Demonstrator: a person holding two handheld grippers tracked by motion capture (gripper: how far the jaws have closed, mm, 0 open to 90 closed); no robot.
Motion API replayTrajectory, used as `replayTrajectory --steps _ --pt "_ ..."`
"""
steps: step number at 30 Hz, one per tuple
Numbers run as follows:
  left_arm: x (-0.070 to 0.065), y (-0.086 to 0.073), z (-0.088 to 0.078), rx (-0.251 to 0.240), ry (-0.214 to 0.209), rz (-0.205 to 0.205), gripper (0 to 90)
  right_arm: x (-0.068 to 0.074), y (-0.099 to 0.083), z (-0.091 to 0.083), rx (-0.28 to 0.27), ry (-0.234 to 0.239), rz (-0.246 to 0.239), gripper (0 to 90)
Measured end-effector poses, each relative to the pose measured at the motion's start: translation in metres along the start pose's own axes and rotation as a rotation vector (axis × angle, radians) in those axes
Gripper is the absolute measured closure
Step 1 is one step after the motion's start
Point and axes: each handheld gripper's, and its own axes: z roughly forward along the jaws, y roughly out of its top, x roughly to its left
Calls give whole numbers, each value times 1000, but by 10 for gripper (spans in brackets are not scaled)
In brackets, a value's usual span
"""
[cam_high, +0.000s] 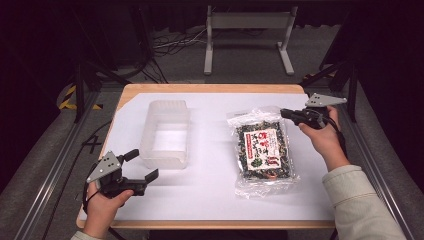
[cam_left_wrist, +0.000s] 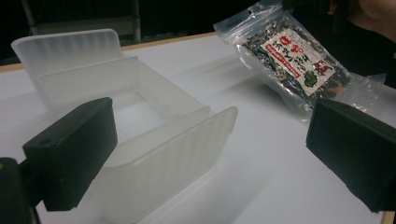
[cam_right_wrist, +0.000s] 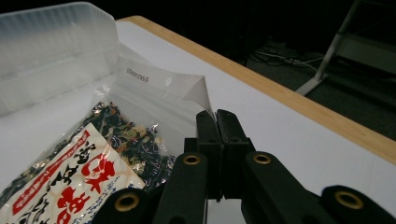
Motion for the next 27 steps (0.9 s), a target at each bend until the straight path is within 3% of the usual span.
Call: replayTrajectory --steps 3,7,13,16,27 --pt "0 1 3 -5 36 -2 40 4 9 -11 -31 -2 -14 900" --pt "3 1 2 -30 37 -33 66 10 22 -29 -93 23 -23 900" --pt "1 3 -3 -58 64 -12 93 21 39 -51 -178 83 -26 900" --pt "0 4 -5 -47 54 -7 132 25 45 -61 -230 120 -24 900" --pt "-5 6 -2 -42 41 18 137 44 65 -84 -312 189 -79 900"
